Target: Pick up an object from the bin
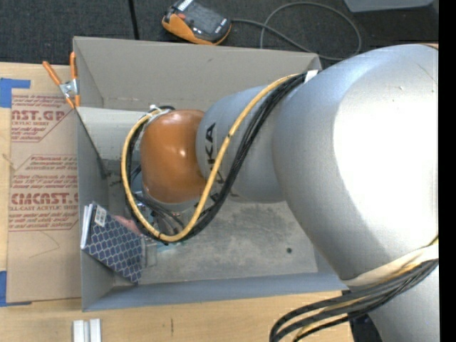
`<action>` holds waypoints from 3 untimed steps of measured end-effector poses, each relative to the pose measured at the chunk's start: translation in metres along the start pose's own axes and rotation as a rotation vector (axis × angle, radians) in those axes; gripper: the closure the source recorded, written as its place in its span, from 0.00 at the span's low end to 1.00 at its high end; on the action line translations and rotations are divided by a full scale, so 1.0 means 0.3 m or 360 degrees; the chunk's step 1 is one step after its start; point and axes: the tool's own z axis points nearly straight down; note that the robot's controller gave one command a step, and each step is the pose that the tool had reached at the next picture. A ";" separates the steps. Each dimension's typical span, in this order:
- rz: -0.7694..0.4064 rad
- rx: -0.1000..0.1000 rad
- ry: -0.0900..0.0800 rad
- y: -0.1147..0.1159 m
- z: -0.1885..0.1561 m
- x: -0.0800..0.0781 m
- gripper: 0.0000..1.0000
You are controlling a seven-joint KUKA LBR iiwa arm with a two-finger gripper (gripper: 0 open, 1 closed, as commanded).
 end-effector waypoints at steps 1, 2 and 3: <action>-0.0228 -0.0001 -0.0007 0.024 0.017 0.002 1.00; -0.0271 -0.0003 -0.0007 0.025 0.005 0.005 1.00; -0.0230 0.0000 0.0004 0.025 -0.094 0.012 1.00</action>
Offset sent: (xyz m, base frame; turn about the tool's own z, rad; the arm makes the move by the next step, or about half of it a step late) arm 0.0000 0.0000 0.0000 0.0000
